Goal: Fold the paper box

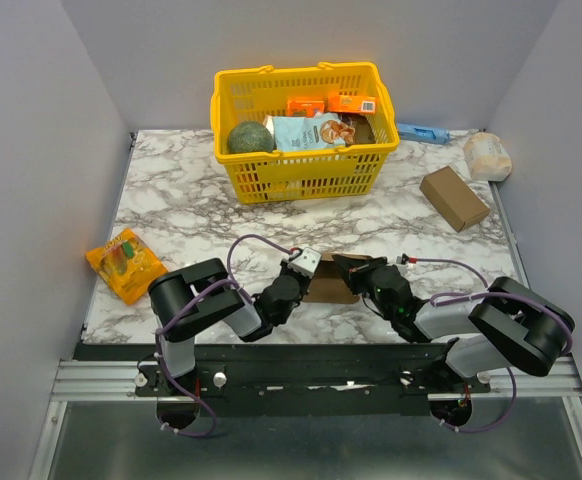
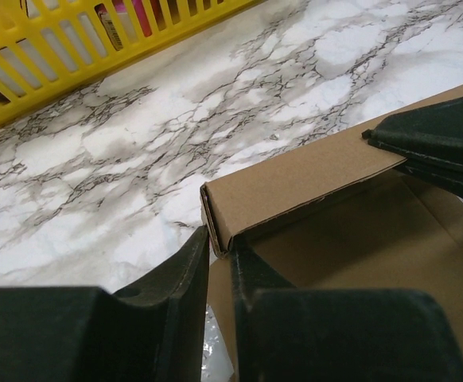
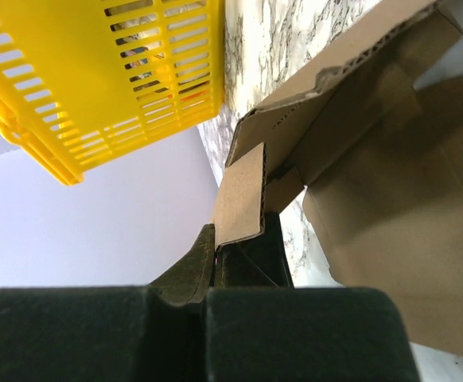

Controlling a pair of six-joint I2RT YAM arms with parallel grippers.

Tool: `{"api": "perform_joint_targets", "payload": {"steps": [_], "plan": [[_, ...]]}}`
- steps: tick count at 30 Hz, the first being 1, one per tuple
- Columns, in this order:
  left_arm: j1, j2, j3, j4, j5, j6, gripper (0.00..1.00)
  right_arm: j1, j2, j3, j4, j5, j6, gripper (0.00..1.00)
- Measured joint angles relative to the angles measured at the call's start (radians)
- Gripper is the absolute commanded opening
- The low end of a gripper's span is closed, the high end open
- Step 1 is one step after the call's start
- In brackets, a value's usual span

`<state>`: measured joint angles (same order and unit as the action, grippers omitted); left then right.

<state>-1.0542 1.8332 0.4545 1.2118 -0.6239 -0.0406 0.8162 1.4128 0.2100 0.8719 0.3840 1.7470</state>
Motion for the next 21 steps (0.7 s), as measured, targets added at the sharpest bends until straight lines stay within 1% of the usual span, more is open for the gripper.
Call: {"api": "perform_joint_targets", "payload": {"steps": [4,6,7,8,14,19,21], "plan": [[0.0,0.008,0.013,0.011,-0.005,0.007,0.37,0.0,0.0,-0.002,-0.004,-0.01,0.001,0.0],[0.0,0.01,0.014,0.018,-0.005,0.009,0.36,0.0,0.0,-0.002,-0.004,-0.01,0.004,0.0],[0.0,0.011,0.015,0.021,-0.005,0.01,0.34,0.0,0.0,-0.003,-0.004,-0.011,0.006,0.0],[0.0,0.013,0.017,0.022,-0.005,0.011,0.29,0.0,0.0,-0.003,-0.003,-0.011,0.007,0.0],[-0.001,0.02,0.024,0.021,-0.015,0.013,0.18,0.0,0.0,-0.01,0.009,-0.011,0.01,0.01],[-0.002,0.02,0.024,0.022,-0.02,0.013,0.15,0.0,0.0,-0.018,0.02,-0.012,0.018,0.0],[-0.004,0.018,0.024,0.022,-0.024,0.022,0.11,0.0,0.0,-0.022,0.024,-0.016,0.031,0.01]]}}
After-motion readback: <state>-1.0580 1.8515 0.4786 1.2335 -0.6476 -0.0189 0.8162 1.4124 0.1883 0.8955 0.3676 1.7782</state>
